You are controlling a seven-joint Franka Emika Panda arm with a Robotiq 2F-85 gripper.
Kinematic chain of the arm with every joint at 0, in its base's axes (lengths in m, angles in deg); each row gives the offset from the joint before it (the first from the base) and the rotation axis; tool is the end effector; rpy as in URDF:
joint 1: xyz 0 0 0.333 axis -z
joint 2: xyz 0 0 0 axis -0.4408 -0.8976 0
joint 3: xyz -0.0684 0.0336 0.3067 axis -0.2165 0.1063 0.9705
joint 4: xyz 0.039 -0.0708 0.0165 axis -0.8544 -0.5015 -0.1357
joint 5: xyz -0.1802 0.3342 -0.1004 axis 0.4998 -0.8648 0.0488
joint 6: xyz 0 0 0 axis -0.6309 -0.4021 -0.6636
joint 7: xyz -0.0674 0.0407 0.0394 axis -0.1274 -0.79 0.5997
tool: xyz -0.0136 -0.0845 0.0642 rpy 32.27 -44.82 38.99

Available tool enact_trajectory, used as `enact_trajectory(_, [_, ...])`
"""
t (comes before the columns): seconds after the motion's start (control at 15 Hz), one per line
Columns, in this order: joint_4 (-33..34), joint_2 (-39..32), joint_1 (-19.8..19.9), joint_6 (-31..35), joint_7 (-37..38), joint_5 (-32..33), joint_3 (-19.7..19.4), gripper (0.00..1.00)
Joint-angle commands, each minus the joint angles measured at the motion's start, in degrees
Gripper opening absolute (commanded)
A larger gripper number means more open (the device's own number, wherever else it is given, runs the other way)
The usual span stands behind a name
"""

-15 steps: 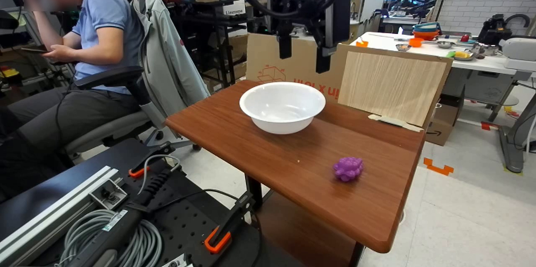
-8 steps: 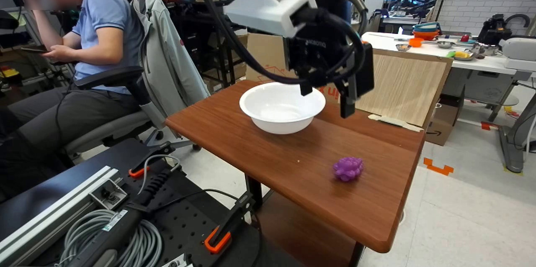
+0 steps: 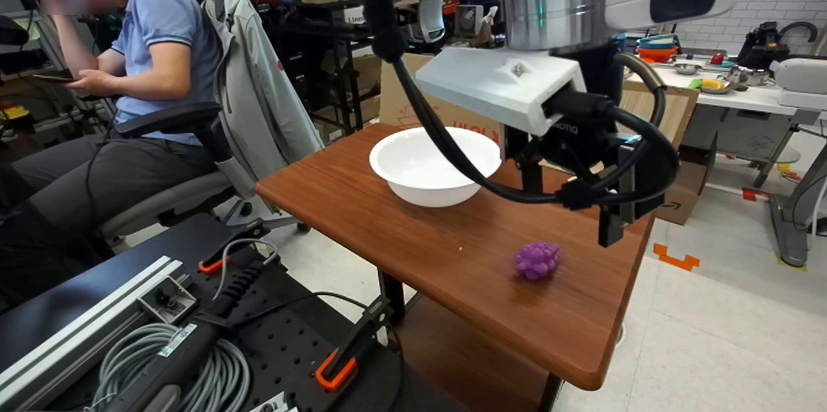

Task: Put the plastic grapes in the bowl

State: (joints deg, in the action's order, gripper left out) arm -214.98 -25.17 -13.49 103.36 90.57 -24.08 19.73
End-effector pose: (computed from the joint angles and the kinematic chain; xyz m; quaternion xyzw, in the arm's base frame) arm 0.4757 -0.2391 0.2688 0.9723 -0.2122 0.0569 0.0797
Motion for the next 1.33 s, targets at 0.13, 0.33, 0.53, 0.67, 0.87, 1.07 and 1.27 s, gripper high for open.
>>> enact_trajectory(0.13, [11.45,-8.51,-0.72,-9.62,0.46,-0.66,-0.16,1.00])
enact_trajectory(0.33, [13.03,-11.56,-1.91,-6.80,2.46,1.14,-0.68,1.00])
enact_trajectory(0.53, [11.93,-14.37,-3.69,-0.81,5.54,3.47,-1.78,1.00])
enact_trajectory(0.67, [10.09,-16.13,-5.12,7.28,7.53,5.07,-2.81,1.00])
enact_trajectory(0.87, [8.76,-19.33,-8.42,14.21,9.86,5.22,-5.42,1.00])
enact_trajectory(1.07, [7.66,-21.02,-10.89,17.24,10.05,2.88,-6.78,1.00])
enact_trajectory(1.27, [6.93,-21.41,-12.29,18.31,10.32,1.30,-7.20,1.00])
